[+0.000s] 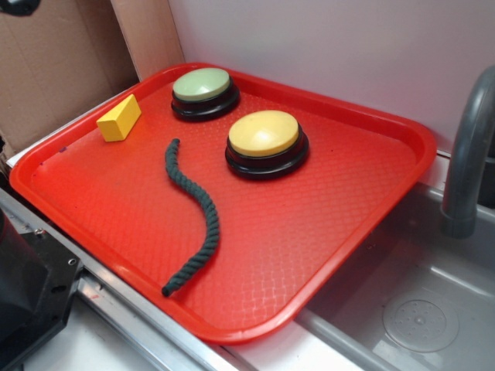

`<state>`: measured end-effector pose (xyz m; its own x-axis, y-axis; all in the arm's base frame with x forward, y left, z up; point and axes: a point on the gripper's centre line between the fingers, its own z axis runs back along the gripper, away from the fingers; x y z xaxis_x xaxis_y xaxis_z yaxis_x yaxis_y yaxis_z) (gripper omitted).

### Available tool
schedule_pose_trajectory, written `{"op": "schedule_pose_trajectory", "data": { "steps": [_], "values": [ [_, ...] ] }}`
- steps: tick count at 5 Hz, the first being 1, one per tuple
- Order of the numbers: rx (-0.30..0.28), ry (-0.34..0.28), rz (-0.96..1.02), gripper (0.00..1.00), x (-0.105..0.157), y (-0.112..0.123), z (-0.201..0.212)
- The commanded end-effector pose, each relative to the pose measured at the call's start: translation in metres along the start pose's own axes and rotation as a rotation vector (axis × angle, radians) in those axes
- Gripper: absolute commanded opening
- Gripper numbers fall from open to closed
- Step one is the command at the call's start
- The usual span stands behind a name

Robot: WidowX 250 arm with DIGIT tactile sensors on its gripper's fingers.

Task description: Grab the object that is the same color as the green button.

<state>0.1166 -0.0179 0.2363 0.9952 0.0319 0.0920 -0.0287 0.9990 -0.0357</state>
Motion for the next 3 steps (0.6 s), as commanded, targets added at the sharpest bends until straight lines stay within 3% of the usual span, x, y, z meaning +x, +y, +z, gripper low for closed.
{"op": "schedule_pose_trajectory", "data": {
  "steps": [1, 2, 3],
  "values": [
    [0.000, 0.000, 0.000, 1.00, 0.000, 0.000, 0.000],
    [-0.043, -0.025, 0.147, 1.00, 0.004, -0.007, -0.017],
    [-0.036, -0.036, 0.267, 1.00, 0.011, -0.014, -0.037]
  ]
}}
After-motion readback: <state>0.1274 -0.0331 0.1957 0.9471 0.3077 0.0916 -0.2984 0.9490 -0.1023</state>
